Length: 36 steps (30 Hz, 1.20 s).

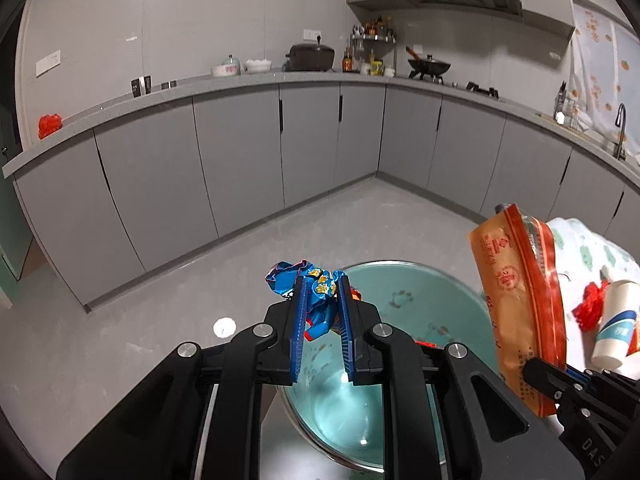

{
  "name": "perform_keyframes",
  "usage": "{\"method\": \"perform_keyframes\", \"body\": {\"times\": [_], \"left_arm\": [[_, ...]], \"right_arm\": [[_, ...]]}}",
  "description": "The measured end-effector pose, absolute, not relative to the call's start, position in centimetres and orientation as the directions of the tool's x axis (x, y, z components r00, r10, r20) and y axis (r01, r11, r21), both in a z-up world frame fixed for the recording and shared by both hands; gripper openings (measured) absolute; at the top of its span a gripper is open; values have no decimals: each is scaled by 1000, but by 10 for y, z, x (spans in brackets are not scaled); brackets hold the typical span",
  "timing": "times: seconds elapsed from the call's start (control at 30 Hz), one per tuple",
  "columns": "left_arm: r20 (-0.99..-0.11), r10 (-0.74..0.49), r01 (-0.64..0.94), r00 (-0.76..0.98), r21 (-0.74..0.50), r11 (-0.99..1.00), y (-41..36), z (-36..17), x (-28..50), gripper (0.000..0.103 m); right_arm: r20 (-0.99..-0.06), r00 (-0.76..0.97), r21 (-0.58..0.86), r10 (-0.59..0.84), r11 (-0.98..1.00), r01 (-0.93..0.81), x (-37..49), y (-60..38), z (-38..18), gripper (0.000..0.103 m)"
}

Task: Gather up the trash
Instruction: 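Carry the wrapper and orange bag over the teal basin and release both, then move both open tools back over the table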

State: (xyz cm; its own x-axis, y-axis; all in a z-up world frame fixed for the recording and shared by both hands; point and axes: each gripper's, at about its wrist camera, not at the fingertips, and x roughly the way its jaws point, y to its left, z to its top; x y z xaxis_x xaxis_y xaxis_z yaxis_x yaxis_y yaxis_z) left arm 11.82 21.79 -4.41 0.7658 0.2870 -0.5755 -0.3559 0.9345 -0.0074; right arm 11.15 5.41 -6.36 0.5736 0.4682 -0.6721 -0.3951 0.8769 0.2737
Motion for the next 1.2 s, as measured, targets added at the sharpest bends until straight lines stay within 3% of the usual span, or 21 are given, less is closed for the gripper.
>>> {"method": "perform_keyframes", "body": {"times": [0.47, 0.6, 0.7, 0.73, 0.97, 1.1, 1.2], "left_arm": [[-646, 277, -345, 711, 22, 938, 219, -78, 135, 17], [-657, 280, -349, 700, 27, 937, 221, -81, 135, 25], [-658, 290, -359, 695, 32, 933, 221, -79, 133, 47], [-655, 300, -367, 694, 36, 929, 220, -77, 132, 49], [-646, 328, -391, 689, 49, 919, 214, -68, 122, 55], [-638, 317, -378, 702, 44, 925, 201, -59, 116, 67], [-629, 298, -356, 718, 35, 934, 187, -52, 111, 68]], "right_arm": [[-705, 527, 268, 475, 866, -422, 130, 77, -89, 10], [-699, 530, 278, 481, 865, -419, 131, 77, -91, 21], [-690, 543, 283, 479, 869, -407, 128, 70, -88, 21], [-684, 550, 287, 480, 870, -402, 126, 66, -85, 21], [-659, 600, 293, 453, 890, -350, 107, 35, -73, 21], [-655, 619, 280, 434, 900, -335, 95, 19, -69, 21], [-653, 629, 279, 422, 906, -318, 92, 7, -66, 21]]}}
